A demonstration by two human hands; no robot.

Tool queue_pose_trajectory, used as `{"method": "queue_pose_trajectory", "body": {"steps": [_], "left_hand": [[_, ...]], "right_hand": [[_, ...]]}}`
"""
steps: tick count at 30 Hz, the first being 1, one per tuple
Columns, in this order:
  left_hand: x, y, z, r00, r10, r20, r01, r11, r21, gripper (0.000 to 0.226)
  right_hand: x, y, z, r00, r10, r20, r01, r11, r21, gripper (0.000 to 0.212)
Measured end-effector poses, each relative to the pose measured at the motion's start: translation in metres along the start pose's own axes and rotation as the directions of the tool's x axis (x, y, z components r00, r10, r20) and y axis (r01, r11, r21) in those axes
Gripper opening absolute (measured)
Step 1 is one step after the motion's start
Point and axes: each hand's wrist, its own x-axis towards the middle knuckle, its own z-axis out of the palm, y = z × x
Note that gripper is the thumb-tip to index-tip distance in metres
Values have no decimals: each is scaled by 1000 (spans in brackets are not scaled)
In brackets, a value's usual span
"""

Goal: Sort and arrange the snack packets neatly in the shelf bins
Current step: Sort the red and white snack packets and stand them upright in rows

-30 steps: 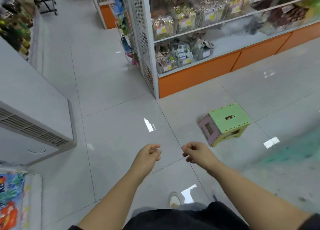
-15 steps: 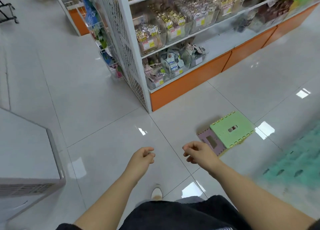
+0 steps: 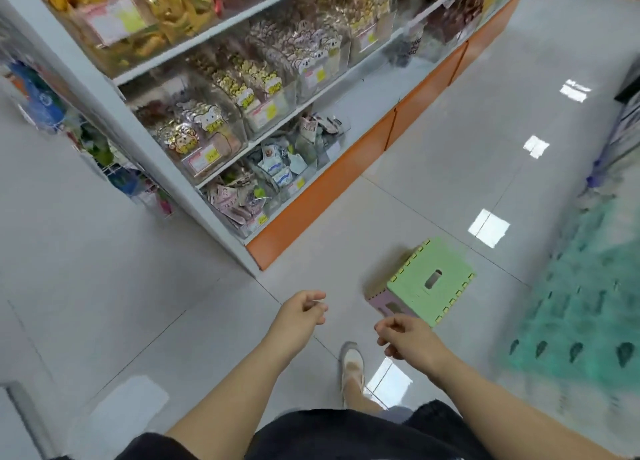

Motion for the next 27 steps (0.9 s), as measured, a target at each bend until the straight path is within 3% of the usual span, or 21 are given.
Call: {"method": "queue_pose_trajectory", "body": {"steps": [6,11,21,27], "left_hand": [[64,55,-4,999,-8,-31,9,1000,8,22],[104,78,-24,997,-61,-48,60,998,-25,18],[229,144,-81,991,-92,-99,92,996,-11,24],[301,217,-86,999,4,-51,1,996,90,24]], "right_hand": [[69,-74,-53,996,-89,14,90,993,-72,17],[120,-140,-81,990,-138,-10,139,990,8,11],[230,-234,-95,993,-119,13,118,993,7,12],[272,-264,-116,998,-60,-18,60,998,2,11]]}}
